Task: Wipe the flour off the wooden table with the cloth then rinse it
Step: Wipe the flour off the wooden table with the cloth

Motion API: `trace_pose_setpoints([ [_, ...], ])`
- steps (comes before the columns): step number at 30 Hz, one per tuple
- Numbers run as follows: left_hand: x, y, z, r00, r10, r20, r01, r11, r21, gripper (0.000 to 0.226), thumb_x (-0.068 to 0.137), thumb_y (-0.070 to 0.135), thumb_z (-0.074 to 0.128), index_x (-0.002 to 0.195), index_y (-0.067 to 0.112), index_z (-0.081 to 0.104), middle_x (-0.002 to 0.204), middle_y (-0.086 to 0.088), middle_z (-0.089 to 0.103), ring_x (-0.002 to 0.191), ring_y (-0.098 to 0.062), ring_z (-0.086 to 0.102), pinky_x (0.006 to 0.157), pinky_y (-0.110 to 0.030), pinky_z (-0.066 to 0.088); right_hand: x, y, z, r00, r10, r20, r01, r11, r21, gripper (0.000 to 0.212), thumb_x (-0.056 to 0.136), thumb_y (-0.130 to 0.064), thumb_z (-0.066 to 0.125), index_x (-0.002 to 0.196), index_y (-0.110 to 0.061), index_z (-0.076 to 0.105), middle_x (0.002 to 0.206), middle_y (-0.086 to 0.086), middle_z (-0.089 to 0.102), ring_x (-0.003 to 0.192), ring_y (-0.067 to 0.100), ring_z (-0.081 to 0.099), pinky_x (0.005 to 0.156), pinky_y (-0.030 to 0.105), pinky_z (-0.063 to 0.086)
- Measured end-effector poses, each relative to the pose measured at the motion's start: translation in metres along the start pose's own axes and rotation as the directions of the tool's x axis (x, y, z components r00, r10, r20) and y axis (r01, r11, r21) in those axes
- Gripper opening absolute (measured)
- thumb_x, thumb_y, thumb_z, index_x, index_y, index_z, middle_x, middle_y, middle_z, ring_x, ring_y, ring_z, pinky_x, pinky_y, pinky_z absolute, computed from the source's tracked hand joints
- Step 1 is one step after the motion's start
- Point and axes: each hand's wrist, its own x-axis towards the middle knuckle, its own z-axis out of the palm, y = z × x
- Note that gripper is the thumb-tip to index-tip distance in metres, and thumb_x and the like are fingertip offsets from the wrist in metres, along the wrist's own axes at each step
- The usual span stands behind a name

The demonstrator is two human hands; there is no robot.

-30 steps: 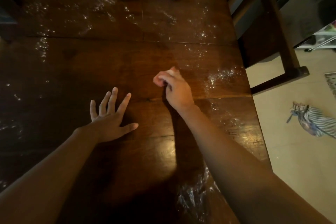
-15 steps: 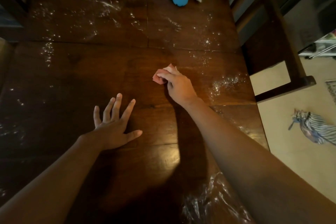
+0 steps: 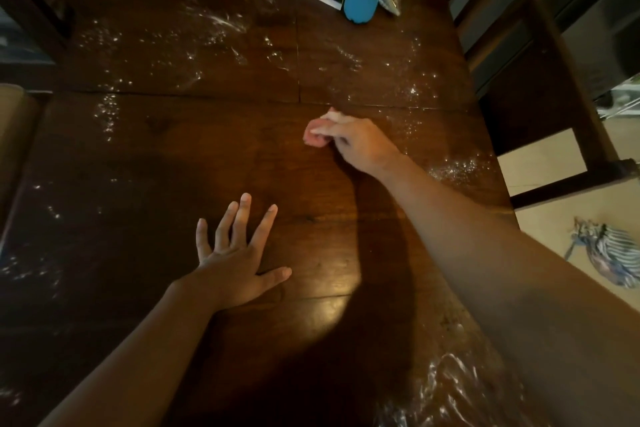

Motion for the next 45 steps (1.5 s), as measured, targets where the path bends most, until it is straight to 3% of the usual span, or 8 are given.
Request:
trace_pose_setpoints([
  [5, 0.0, -0.001, -0.003, 1.0, 0.025, 0.017, -0.024, 0.999, -0.036, 0.104, 0.081, 0.084, 0.038, 0.128, 0.051, -0.049, 0.121, 0.005, -0.07, 0.125, -0.024, -0.051, 0.104, -0.061, -0.024, 0.043, 0.023, 0.001, 0.906, 0.36, -0.223, -0.357, 0.933, 0.054, 0.053, 0.1, 0.0, 0.043, 0.139, -0.031, 0.059, 0.151, 0.005, 0.05, 0.134, 0.026, 0.052, 0.115, 0.043, 0.042],
  [8, -0.001, -0.002, -0.003, 1.0, 0.025, 0.017, -0.024, 0.999, -0.044, 0.104, 0.082, 0.083, 0.039, 0.126, 0.052, -0.049, 0.12, 0.006, -0.07, 0.125, -0.023, -0.051, 0.104, -0.06, -0.025, 0.059, 0.002, 0.023, 0.971, 0.196, -0.137, -0.186, 0.979, 0.084, 0.054, 0.098, 0.0, 0.043, 0.135, -0.035, 0.061, 0.152, 0.001, 0.049, 0.142, 0.025, 0.044, 0.121, 0.046, 0.034],
  [13, -0.001, -0.001, -0.001, 0.999, 0.029, 0.014, -0.028, 0.998, -0.06, 0.105, 0.083, 0.082, 0.039, 0.133, 0.048, -0.046, 0.132, 0.003, -0.065, 0.128, -0.023, -0.051, 0.104, -0.062, -0.026, 0.056, -0.003, 0.006, 0.996, -0.051, 0.078, 0.039, 0.988, 0.152, 0.057, 0.093, 0.015, 0.044, 0.127, -0.024, 0.07, 0.149, -0.001, 0.053, 0.141, 0.004, 0.036, 0.122, 0.02, 0.019],
  [19, 0.001, -0.001, -0.002, 0.999, 0.035, -0.003, -0.035, 0.997, -0.071, 0.105, 0.083, 0.081, 0.042, 0.132, 0.05, -0.046, 0.124, 0.006, -0.068, 0.125, -0.023, -0.051, 0.102, -0.06, -0.028, 0.1, 0.013, 0.01, 0.894, 0.388, -0.223, -0.376, 0.922, 0.095, 0.054, 0.095, 0.001, 0.046, 0.135, -0.034, 0.058, 0.146, 0.002, 0.05, 0.135, 0.028, 0.048, 0.111, 0.053, 0.044],
  [23, 0.001, -0.002, 0.0, 0.999, 0.035, -0.026, -0.037, 0.996, -0.076, 0.105, 0.083, 0.081, 0.043, 0.131, 0.052, -0.046, 0.122, 0.009, -0.07, 0.125, -0.022, -0.052, 0.101, -0.057, -0.029, 0.112, -0.036, 0.032, 0.997, 0.068, -0.049, -0.059, 0.984, 0.168, 0.052, 0.097, 0.003, 0.044, 0.131, -0.032, 0.064, 0.15, 0.0, 0.05, 0.145, 0.025, 0.04, 0.124, 0.044, 0.025],
  [29, 0.003, -0.001, 0.001, 1.0, 0.005, -0.011, -0.005, 0.998, -0.063, 0.103, 0.084, 0.08, 0.04, 0.132, 0.05, -0.046, 0.129, 0.006, -0.067, 0.127, -0.022, -0.052, 0.104, -0.059, -0.028, 0.065, -0.091, 0.061, 0.972, -0.201, 0.123, 0.156, 0.94, 0.303, 0.041, 0.096, -0.003, 0.052, 0.118, -0.031, 0.074, 0.145, -0.008, 0.058, 0.149, 0.02, 0.032, 0.125, 0.05, 0.022],
  [38, -0.009, -0.003, 0.006, 0.991, 0.047, -0.125, -0.047, 0.999, 0.004, 0.089, 0.091, 0.077, 0.028, 0.145, 0.044, -0.033, 0.149, 0.001, -0.049, 0.14, -0.025, -0.039, 0.106, -0.056, -0.025, -0.016, -0.1, 0.07, 0.962, 0.228, -0.148, -0.196, 0.959, 0.206, 0.048, 0.099, 0.001, 0.05, 0.133, -0.03, 0.066, 0.15, -0.007, 0.051, 0.147, 0.013, 0.035, 0.123, 0.031, 0.025],
  [45, -0.101, -0.044, 0.076, 0.94, 0.104, -0.324, -0.119, 0.993, -0.027, 0.061, 0.104, 0.051, 0.027, 0.155, 0.041, -0.005, 0.163, 0.015, -0.015, 0.149, -0.014, -0.015, 0.113, -0.046, -0.013, -0.123, -0.178, 0.111, 0.996, -0.083, -0.014, 0.084, 0.969, 0.234, 0.045, 0.096, 0.002, 0.057, 0.131, -0.026, 0.067, 0.147, -0.006, 0.055, 0.146, 0.008, 0.035, 0.124, 0.036, 0.028],
])
